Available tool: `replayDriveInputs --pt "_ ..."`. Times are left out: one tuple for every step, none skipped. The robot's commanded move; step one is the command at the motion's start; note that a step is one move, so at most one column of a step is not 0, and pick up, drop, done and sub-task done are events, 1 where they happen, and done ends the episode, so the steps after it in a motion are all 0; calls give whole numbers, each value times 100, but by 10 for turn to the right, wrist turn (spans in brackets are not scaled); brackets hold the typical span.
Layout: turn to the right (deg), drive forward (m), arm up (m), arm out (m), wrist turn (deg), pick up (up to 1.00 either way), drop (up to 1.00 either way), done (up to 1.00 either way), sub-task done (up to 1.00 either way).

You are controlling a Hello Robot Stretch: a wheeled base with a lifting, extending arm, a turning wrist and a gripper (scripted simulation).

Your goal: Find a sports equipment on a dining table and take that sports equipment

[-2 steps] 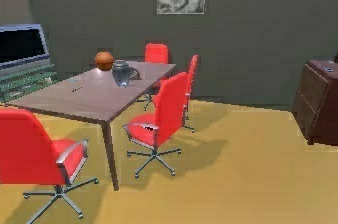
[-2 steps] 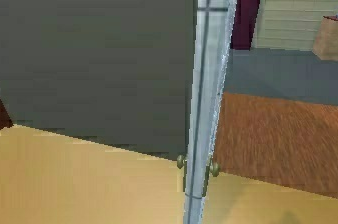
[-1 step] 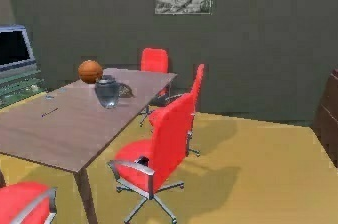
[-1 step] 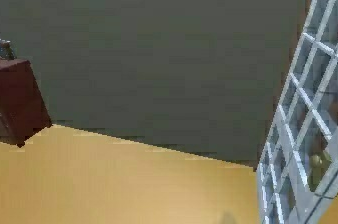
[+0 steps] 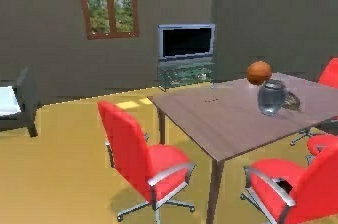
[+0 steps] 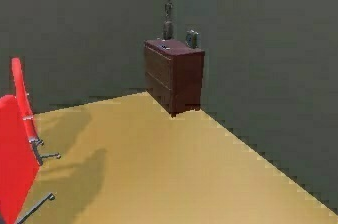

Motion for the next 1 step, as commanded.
replayDriveInputs --pt "-450 0 0 0 0 0 0 0 0"
